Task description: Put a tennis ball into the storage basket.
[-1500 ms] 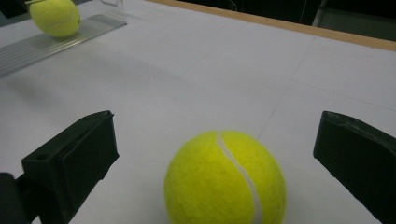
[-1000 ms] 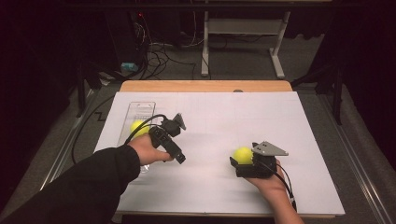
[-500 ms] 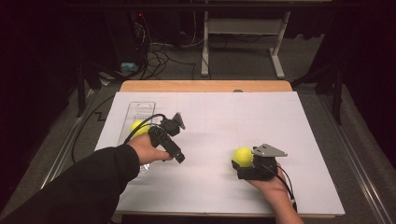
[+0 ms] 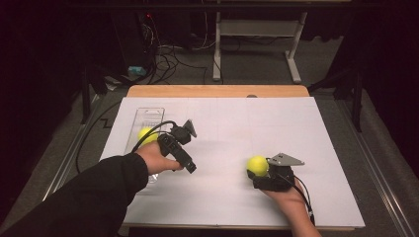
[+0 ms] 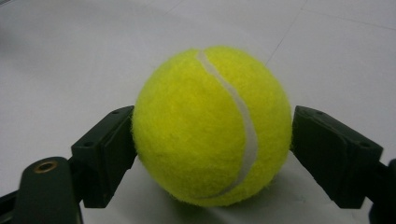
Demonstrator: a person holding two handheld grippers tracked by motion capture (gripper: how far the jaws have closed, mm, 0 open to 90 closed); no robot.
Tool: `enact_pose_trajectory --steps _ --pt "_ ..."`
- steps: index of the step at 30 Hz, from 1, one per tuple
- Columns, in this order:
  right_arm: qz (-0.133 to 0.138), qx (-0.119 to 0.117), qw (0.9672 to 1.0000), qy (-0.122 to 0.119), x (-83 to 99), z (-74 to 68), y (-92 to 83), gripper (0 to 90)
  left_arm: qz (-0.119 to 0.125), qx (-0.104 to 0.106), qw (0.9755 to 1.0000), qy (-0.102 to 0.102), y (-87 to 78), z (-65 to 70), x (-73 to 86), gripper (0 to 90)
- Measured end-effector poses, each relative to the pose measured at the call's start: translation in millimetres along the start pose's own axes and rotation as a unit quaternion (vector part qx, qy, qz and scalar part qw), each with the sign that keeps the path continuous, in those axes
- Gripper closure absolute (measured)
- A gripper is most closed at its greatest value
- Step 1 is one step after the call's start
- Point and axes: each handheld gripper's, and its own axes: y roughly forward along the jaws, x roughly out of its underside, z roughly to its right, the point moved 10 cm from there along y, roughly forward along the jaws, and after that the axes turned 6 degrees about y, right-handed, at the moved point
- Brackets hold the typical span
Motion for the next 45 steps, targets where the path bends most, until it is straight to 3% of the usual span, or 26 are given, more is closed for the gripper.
enact_pose_trajectory --steps 4,23,45 --pt "0.004 -0.009 0.9999 0.000 -0.3 -0.6 -0.9 25.1 0.000 -0.001 1.0000 -0.001 -0.2 -0.6 0.4 0.5" --pt "0.004 -0.013 0.9999 0.003 -0.2 -1.0 -2.1 27.0 -0.002 -0.002 1.0000 0.002 -0.5 0.7 0.5 0.5" --pt "0.077 -0.017 0.9969 -0.004 -19.6 -7.9 -20.5 27.1 -0.007 -0.004 1.0000 0.005 -0.9 1.1 1.5 0.5"
